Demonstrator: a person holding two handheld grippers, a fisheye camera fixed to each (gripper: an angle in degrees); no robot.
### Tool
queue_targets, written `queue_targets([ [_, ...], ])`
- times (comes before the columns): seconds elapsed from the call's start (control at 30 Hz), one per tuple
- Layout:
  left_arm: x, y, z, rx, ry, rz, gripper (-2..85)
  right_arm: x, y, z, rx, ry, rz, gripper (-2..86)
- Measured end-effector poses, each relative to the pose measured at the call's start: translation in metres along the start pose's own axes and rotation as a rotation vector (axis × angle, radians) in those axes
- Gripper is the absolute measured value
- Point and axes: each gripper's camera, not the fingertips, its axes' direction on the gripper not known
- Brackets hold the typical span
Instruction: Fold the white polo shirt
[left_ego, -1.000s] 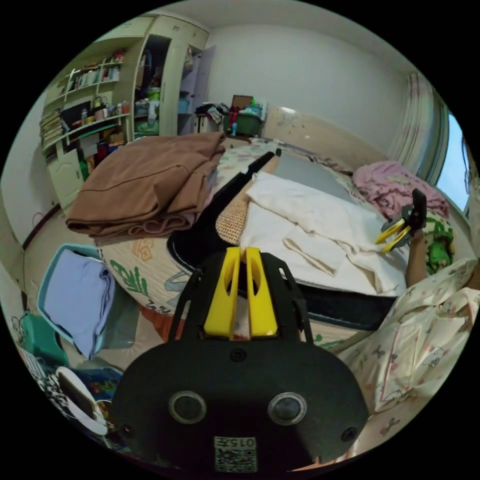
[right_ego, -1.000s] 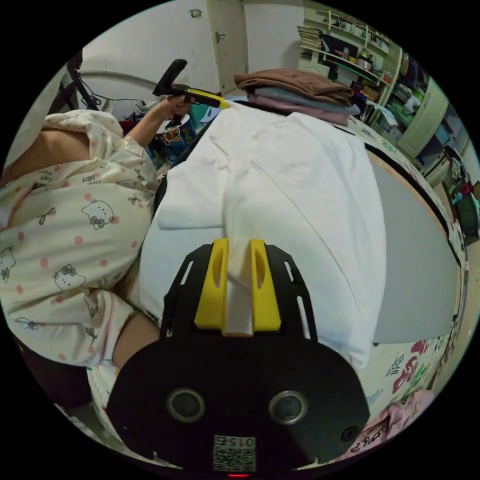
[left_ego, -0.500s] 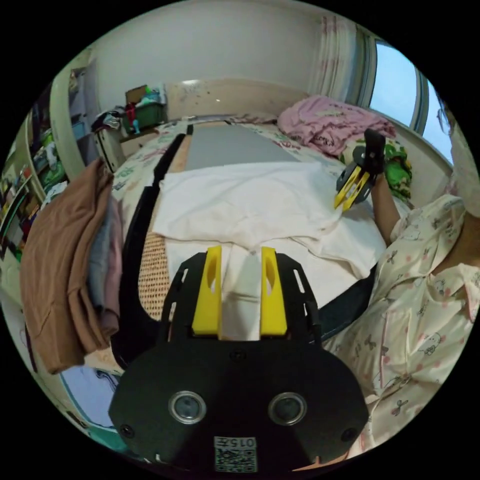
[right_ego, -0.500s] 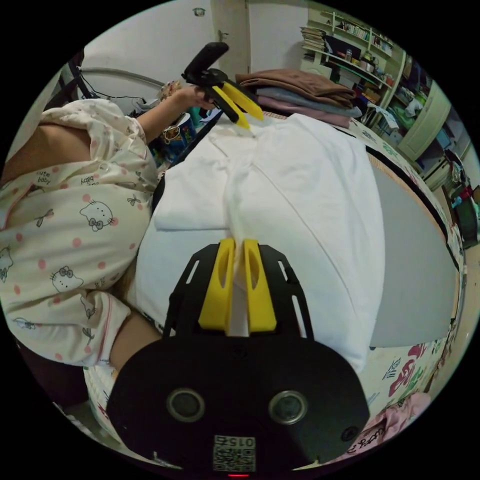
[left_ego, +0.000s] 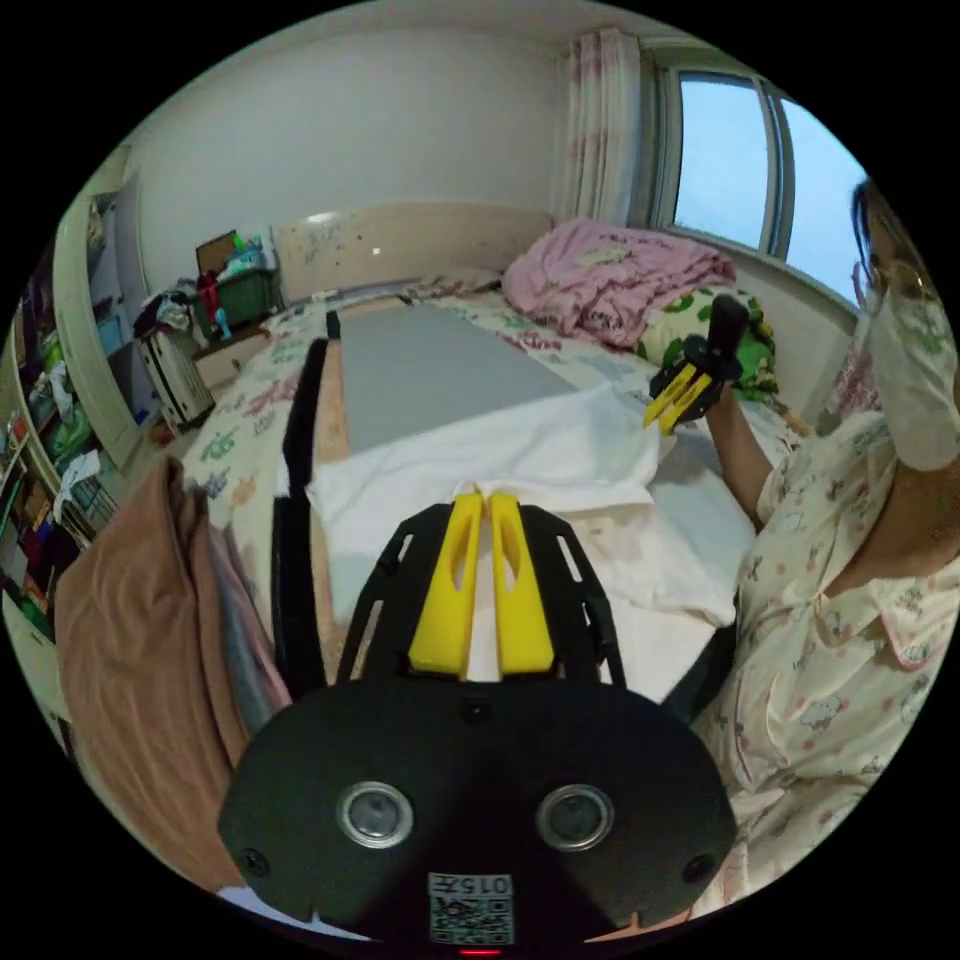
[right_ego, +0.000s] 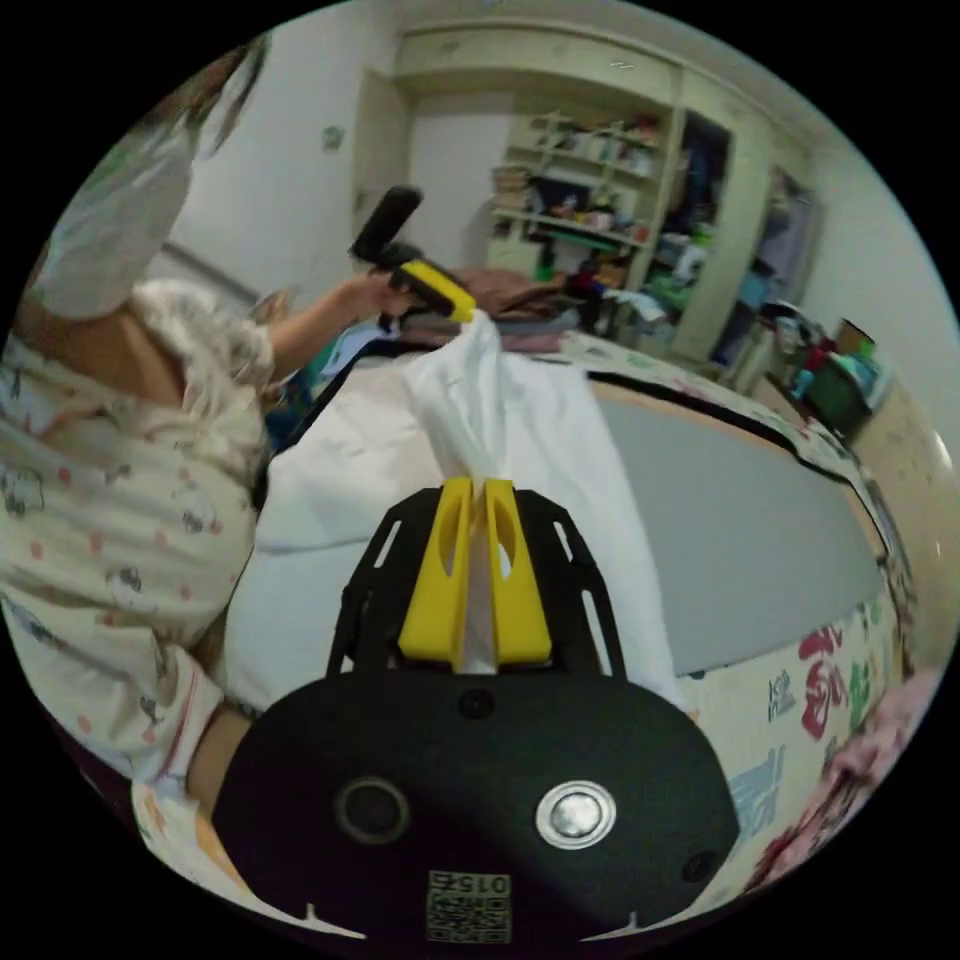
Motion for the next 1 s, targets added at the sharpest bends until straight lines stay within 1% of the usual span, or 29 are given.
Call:
queue_targets([
  [0.03, -0.020, -0.019, -0.005, 0.058, 0.009, -0.005, 0.9, 0.009, -0.001, -0.006, 0.033, 0.034, 0.053, 2.5],
  [0.1, -0.049, -0.056, -0.004, 0.148, 0.028, -0.021, 1.0, 0.057, -0.007, -0.035, 0.214, 0.177, 0.313, 1.9],
  [0.17, -0.072, -0.104, 0.010, 0.255, -0.019, 0.003, 1.3, 0.102, -0.017, -0.054, 0.322, 0.289, 0.507, 1.7],
  [0.2, -0.086, -0.135, 0.026, 0.350, -0.065, -0.014, 1.6, 0.128, -0.027, -0.064, 0.392, 0.371, 0.574, 1.8],
  [0.23, -0.097, -0.163, 0.046, 0.416, -0.112, -0.053, 2.2, 0.138, -0.032, -0.067, 0.426, 0.429, 0.591, 1.9],
  [0.27, -0.101, -0.174, 0.055, 0.438, -0.150, -0.090, 2.4, 0.152, -0.038, -0.069, 0.454, 0.559, 0.637, 2.9],
  [0.3, -0.104, -0.188, 0.067, 0.455, -0.250, -0.152, 3.2, 0.162, -0.043, -0.067, 0.397, 0.618, 0.743, 4.2],
  [0.33, -0.099, -0.193, 0.073, 0.447, -0.327, -0.165, 4.6, 0.162, -0.046, -0.066, 0.350, 0.607, 0.767, 4.9],
  [0.37, -0.095, -0.192, 0.073, 0.437, -0.337, -0.169, 5.6, 0.150, -0.046, -0.063, 0.270, 0.528, 0.741, 6.4],
  [0.4, -0.085, -0.184, 0.069, 0.407, -0.289, -0.145, 6.8, 0.125, -0.039, -0.059, 0.230, 0.425, 0.660, 7.8],
  [0.43, -0.072, -0.168, 0.061, 0.366, -0.195, -0.090, 7.3, 0.110, -0.035, -0.056, 0.209, 0.375, 0.603, 8.0],
  [0.47, -0.065, -0.158, 0.055, 0.351, -0.148, -0.068, 7.3, 0.079, -0.026, -0.052, 0.155, 0.295, 0.481, 8.3],
  [0.53, -0.022, -0.109, 0.027, 0.290, -0.006, 0.054, 7.2, 0.042, -0.012, -0.047, 0.088, 0.271, 0.392, 8.3],
  [0.57, -0.009, -0.098, 0.021, 0.264, 0.021, 0.087, 7.2, 0.024, -0.004, -0.046, 0.078, 0.275, 0.337, 8.1],
  [0.63, 0.045, -0.055, -0.003, 0.166, 0.089, 0.149, 7.4, 0.008, 0.005, -0.047, 0.148, 0.253, 0.239, 7.0],
  [0.67, 0.057, -0.046, -0.009, 0.149, 0.099, 0.143, 7.6, 0.006, 0.006, -0.045, 0.171, 0.177, 0.179, 6.5],
  [0.7, 0.081, -0.030, -0.019, 0.121, 0.108, 0.119, 7.8, 0.009, 0.003, -0.043, 0.142, 0.077, 0.149, 6.6],
  [0.73, 0.106, -0.018, -0.028, 0.090, 0.098, 0.110, 8.2, 0.011, 0.001, -0.041, 0.121, 0.026, 0.138, 7.2],
  [0.8, 0.144, -0.006, -0.041, 0.054, 0.055, 0.088, 8.3, 0.010, -0.002, -0.037, 0.048, -0.154, 0.067, 9.2],
  [0.83, 0.167, -0.002, -0.047, 0.046, 0.047, 0.063, 8.2, 0.008, -0.002, -0.037, 0.046, -0.193, 0.037, 9.6],
  [0.9, 0.200, -0.002, -0.053, 0.048, 0.082, 0.035, 8.3, -0.009, -0.003, -0.044, 0.031, -0.356, -0.132, 9.6],
  [0.93, 0.222, -0.006, -0.055, 0.047, 0.108, 0.035, 8.5, -0.014, -0.004, -0.046, 0.023, -0.398, -0.180, 9.6],
  [1.0, 0.255, -0.014, -0.055, 0.053, 0.121, 0.027, 8.7, -0.040, -0.002, -0.051, -0.048, -0.506, -0.378, 10.3],
])
